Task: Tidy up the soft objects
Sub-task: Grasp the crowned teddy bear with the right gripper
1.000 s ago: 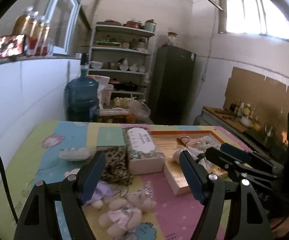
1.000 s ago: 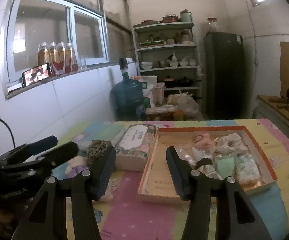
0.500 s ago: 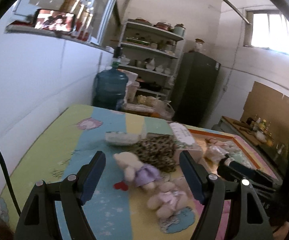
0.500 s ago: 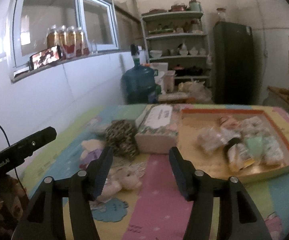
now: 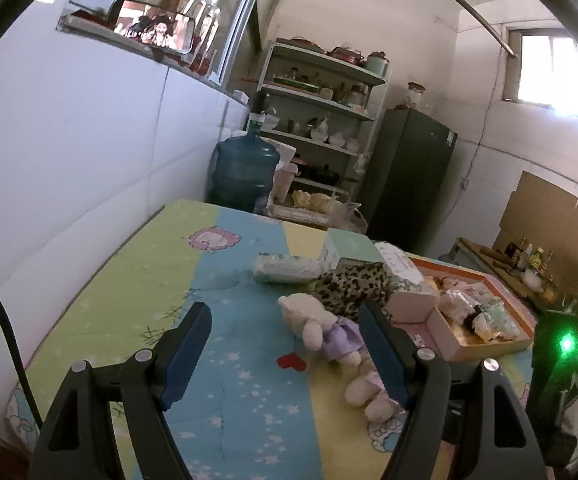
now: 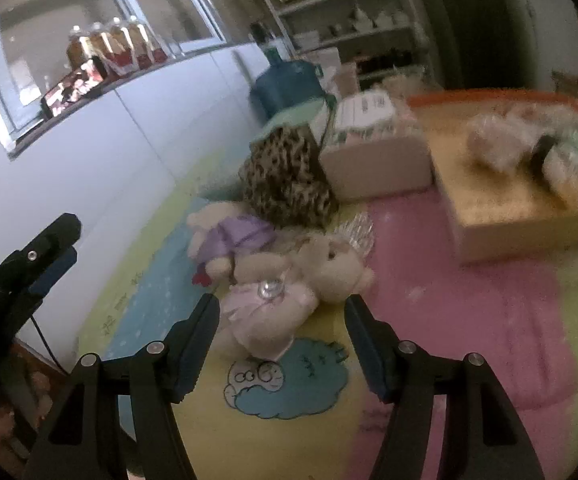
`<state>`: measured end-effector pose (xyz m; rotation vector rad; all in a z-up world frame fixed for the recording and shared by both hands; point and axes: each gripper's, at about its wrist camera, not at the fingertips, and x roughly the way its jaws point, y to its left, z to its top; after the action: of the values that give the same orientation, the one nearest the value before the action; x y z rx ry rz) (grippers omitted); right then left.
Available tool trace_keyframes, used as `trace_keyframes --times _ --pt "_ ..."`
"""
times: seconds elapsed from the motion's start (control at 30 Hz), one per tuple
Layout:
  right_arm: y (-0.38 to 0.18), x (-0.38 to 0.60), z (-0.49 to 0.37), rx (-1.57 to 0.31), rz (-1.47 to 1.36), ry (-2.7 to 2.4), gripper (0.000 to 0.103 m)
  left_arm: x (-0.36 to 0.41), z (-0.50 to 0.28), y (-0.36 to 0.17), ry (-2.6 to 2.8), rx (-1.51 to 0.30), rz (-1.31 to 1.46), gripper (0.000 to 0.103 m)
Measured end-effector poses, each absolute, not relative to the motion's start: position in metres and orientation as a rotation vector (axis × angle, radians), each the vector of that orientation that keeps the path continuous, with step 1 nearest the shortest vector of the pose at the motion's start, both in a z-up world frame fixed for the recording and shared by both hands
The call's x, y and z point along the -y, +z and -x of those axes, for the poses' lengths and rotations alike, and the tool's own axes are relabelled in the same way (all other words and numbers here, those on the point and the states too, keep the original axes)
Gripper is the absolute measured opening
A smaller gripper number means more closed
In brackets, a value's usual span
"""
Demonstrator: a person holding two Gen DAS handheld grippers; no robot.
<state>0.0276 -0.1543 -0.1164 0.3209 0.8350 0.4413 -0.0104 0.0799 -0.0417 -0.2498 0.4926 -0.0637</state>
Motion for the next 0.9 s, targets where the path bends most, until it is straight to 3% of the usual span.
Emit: trace_keyframes --times 0.47,0.53,0.7,0.9 --pt "-0.119 0.123 -0.046 -0.840 -0.258 0.378 0.066 -0.103 0.009 -0.055 -0.060 -0.518 0.286 0.076" --pt "-0.119 0.121 -0.044 -0.835 -0.221 0.362 0.047 -0.103 0.007 -0.056 -0.064 -0.525 0.290 0.076" --pt "-0.115 0.129 -0.037 -0.811 -0.207 0.372 0.035 -0.096 -0.002 -0.057 -0.085 -0.544 0.287 0.076" --pt "-0.096 0.143 -0.019 -0.713 -0.182 0.377 0.034 -0.074 -0.031 -0.060 -0.135 -0.609 0.286 0.076"
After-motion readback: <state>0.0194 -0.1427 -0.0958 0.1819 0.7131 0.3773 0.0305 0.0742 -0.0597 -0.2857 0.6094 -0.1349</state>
